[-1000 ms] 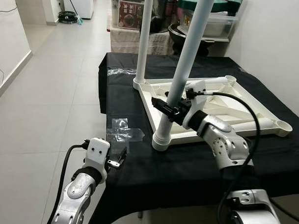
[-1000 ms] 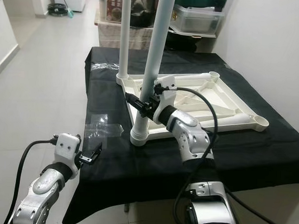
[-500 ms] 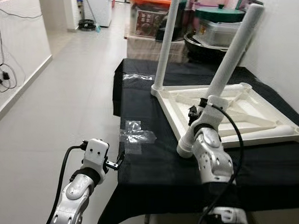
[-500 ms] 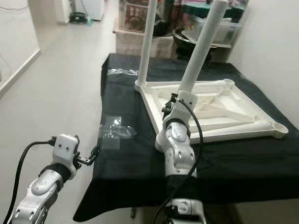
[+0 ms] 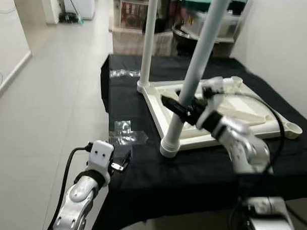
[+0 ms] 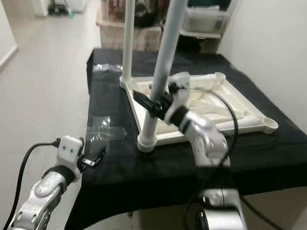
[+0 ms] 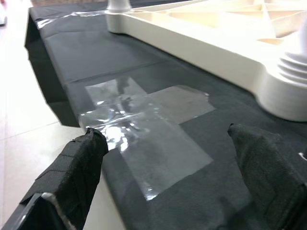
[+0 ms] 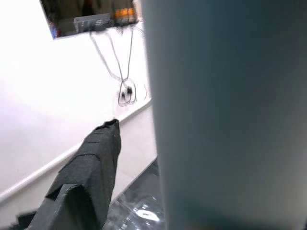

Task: Building children table

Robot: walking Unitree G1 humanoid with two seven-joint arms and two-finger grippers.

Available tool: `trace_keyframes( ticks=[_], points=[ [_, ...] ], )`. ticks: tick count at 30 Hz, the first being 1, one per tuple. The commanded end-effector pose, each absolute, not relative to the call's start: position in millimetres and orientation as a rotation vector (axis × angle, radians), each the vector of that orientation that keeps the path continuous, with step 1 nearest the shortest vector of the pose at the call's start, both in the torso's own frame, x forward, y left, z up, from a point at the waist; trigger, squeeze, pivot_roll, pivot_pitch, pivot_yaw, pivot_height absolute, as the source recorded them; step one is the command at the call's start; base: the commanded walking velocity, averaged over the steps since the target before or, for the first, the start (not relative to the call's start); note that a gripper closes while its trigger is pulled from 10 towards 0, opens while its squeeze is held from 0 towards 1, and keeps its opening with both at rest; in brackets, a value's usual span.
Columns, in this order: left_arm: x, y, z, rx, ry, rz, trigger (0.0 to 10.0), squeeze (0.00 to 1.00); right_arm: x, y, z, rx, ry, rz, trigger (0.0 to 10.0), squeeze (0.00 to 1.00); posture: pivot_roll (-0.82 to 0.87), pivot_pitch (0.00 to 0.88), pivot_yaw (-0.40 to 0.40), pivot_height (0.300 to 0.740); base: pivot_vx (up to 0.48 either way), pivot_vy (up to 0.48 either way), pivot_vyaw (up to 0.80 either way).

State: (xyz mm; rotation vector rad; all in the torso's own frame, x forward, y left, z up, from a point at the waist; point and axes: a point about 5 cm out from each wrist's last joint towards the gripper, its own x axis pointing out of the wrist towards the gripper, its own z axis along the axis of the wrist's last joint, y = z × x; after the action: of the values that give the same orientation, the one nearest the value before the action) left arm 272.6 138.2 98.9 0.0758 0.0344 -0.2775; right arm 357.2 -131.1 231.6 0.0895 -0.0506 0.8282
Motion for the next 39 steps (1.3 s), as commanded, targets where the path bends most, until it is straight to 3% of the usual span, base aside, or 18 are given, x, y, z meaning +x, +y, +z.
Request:
trace_keyframes(
  ticks=[1, 2, 6, 11, 14, 18, 19, 22, 23, 27, 28, 29, 34, 35, 36, 37, 38, 39],
  points=[
    [273, 134, 98, 0.086, 0.033, -0.295, 10.0, 0.00, 361, -125, 216, 0.055, 0.010, 0.878, 2.7, 0.00, 0.05, 0.000, -0.106, 0.740, 0.000, 0.000, 0.00],
    [274, 134, 99, 0.087, 0.030, -0.293, 10.0, 0.00, 361, -122, 212, 0.025, 0.011, 0.895, 0.0, 0.00, 0.06, 0.000, -0.108, 0.740, 0.000, 0.000, 0.00],
    [273, 138, 100, 0.090, 0.029, -0.284, 10.0, 0.00, 362, -115, 200, -0.053, 0.051, 0.887, 0.0, 0.00, 0.07, 0.000, -0.111, 0.740, 0.000, 0.000, 0.00],
    [270, 141, 98, 0.095, 0.035, -0.281, 10.0, 0.00, 372, -112, 187, -0.035, 0.139, 0.642, 0.0, 0.00, 0.07, 0.000, -0.108, 0.740, 0.000, 0.000, 0.00],
    [270, 137, 98, 0.092, 0.038, -0.287, 10.0, 0.00, 365, -138, 152, 0.128, 0.298, -0.073, 0.0, 0.00, 0.07, 0.000, -0.105, 0.740, 0.000, 0.000, 0.00],
    [271, 135, 98, 0.090, 0.037, -0.291, 10.0, 0.00, 353, -129, 140, 0.186, 0.342, -0.122, 0.0, 0.00, 0.06, 0.000, -0.097, 0.740, 0.000, 0.000, 0.00],
    [271, 135, 98, 0.090, 0.037, -0.294, 10.0, 0.00, 350, -108, 146, 0.210, 0.315, 0.019, 10.0, 0.00, 0.06, 0.000, -0.097, 0.740, 0.000, 0.000, 0.00],
    [271, 136, 98, 0.091, 0.039, -0.297, 10.0, 0.00, 347, -85, 163, 0.295, 0.207, 0.202, 10.0, 0.00, 0.06, 0.000, -0.095, 0.740, 0.000, 0.000, 0.00],
    [272, 137, 98, 0.092, 0.040, -0.297, 10.0, 0.00, 348, -84, 173, 0.332, 0.146, 0.260, 10.0, 1.00, 0.05, 0.000, -0.094, 0.740, 0.000, 0.000, 0.00],
    [272, 137, 98, 0.093, 0.039, -0.297, 10.0, 0.00, 352, -87, 189, 0.347, 0.067, 0.376, 10.0, 1.00, 0.05, 0.000, -0.098, 0.740, 0.000, 0.000, 0.00],
    [273, 137, 98, 0.092, 0.037, -0.295, 10.0, 0.00, 357, -91, 201, 0.306, 0.027, 0.490, 10.0, 0.43, 0.06, 0.000, -0.104, 0.740, 0.000, 0.000, 0.00],
    [273, 137, 98, 0.090, 0.036, -0.294, 10.0, 0.00, 358, -96, 214, 0.269, -0.005, 0.637, 10.0, 0.00, 0.06, 0.000, -0.106, 0.740, 0.000, 0.000, 0.00],
    [272, 136, 98, 0.086, 0.036, -0.292, 10.0, 0.00, 356, -116, 239, 0.083, -0.115, 0.838, 10.0, 0.00, 0.06, 0.000, -0.108, 0.740, 0.000, 0.000, 0.00],
    [272, 136, 98, 0.087, 0.036, -0.291, 10.0, 0.00, 356, -115, 239, 0.050, -0.110, 0.860, 4.9, 0.00, 0.06, 0.000, -0.113, 0.740, 0.000, 0.000, 0.00],
    [272, 136, 98, 0.087, 0.035, -0.290, 10.0, 0.00, 356, -114, 236, 0.022, -0.098, 0.885, 1.7, 0.00, 0.07, 0.000, -0.112, 0.740, 0.000, 0.000, 0.00],
    [272, 136, 98, 0.088, 0.035, -0.290, 10.0, 0.00, 355, -112, 235, 0.013, -0.089, 0.902, 1.7, 0.00, 0.07, 0.000, -0.112, 0.740, 0.000, 0.000, 0.00],
    [272, 137, 98, 0.089, 0.034, -0.289, 10.0, 0.00, 354, -110, 230, 0.003, -0.064, 0.924, 0.0, 0.00, 0.07, 0.000, -0.114, 0.740, 0.000, 0.000, 0.00],
    [272, 137, 98, 0.089, 0.034, -0.289, 10.0, 0.00, 354, -110, 230, 0.003, -0.064, 0.924, 0.0, 0.00, 0.07, 0.000, -0.114, 0.740, 0.000, 0.000, 0.00]
  ],
)
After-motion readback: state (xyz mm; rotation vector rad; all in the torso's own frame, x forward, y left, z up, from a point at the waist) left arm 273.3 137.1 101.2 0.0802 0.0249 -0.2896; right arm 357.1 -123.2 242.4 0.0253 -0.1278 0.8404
